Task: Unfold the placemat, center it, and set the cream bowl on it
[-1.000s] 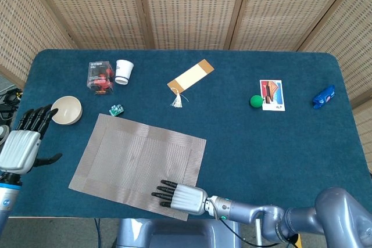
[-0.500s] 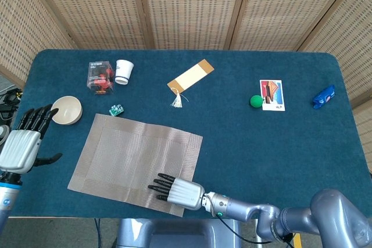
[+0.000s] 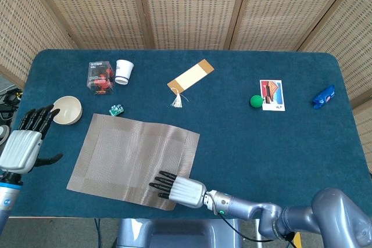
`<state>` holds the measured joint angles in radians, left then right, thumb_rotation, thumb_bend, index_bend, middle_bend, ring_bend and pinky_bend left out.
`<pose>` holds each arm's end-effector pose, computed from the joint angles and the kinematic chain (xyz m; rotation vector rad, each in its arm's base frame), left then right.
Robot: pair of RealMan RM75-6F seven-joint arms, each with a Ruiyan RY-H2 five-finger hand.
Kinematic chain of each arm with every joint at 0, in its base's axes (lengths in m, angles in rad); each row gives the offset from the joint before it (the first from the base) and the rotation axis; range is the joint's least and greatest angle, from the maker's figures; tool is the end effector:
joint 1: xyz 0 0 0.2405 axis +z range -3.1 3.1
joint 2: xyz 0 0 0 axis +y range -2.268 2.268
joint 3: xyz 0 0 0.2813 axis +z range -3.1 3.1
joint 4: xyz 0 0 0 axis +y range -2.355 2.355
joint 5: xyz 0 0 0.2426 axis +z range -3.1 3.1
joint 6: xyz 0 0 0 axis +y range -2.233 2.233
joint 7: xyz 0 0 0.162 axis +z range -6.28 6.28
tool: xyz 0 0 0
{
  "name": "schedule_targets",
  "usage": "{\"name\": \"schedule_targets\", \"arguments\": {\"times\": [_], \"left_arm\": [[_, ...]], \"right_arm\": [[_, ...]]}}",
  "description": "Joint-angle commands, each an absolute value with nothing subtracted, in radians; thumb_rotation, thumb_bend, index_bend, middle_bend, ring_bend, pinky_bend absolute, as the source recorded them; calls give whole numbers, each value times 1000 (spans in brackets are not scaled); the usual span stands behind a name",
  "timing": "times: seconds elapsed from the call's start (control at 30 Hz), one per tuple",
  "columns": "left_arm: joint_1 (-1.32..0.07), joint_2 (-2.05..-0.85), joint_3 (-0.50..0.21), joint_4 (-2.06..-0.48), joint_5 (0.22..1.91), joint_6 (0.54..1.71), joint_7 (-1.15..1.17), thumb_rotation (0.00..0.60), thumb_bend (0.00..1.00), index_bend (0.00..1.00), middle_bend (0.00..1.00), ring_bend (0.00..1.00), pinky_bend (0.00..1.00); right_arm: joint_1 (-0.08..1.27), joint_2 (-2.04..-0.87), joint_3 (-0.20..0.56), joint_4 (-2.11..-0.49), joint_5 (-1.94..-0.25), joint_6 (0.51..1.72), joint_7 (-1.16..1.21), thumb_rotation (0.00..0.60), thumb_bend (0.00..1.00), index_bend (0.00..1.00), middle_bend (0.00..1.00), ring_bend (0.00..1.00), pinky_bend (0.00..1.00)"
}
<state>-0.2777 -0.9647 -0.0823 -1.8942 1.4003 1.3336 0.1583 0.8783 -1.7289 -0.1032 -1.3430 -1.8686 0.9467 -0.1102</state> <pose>-0.2662 0.2602 0.1499 -1.5359 -0.8857 -0.9187 -0.0972 -0.2585 -0.1539 2.6660 -0.3308 1.1363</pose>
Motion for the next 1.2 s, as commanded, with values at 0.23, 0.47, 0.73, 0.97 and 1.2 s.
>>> {"name": "schedule_targets", "arguments": {"times": [0.23,0.47,0.73,0.97,1.2], "left_arm": [[-278,-965,-82,-1894,1404,1330,158,600,0,0,0,0,0],[-278,-964,-83,-1894,1404,1328,156,600,0,0,0,0,0],[-279,-966,-83,-1893,1404,1323,157,600,0,0,0,0,0],[-281,-967,-83,-1892,1403,1317,162,600,0,0,0,0,0],[-282,-968,-82,-1893,1402,1313,162,600,0,0,0,0,0]], "right_arm": [[879,-1723,-120,-1340,-1873,953,-103,600,746,378,87,0,0],[881,-1727,-129,-1329,-1878,960,-92,600,740,558,99,0,0],[878,-1734,-134,-1307,-1880,981,-69,600,741,718,121,0,0],[878,-1729,-139,-1294,-1893,1010,-49,600,743,725,131,0,0],[868,-1673,-146,-1296,-1906,1054,-59,600,742,725,138,0,0]]}}
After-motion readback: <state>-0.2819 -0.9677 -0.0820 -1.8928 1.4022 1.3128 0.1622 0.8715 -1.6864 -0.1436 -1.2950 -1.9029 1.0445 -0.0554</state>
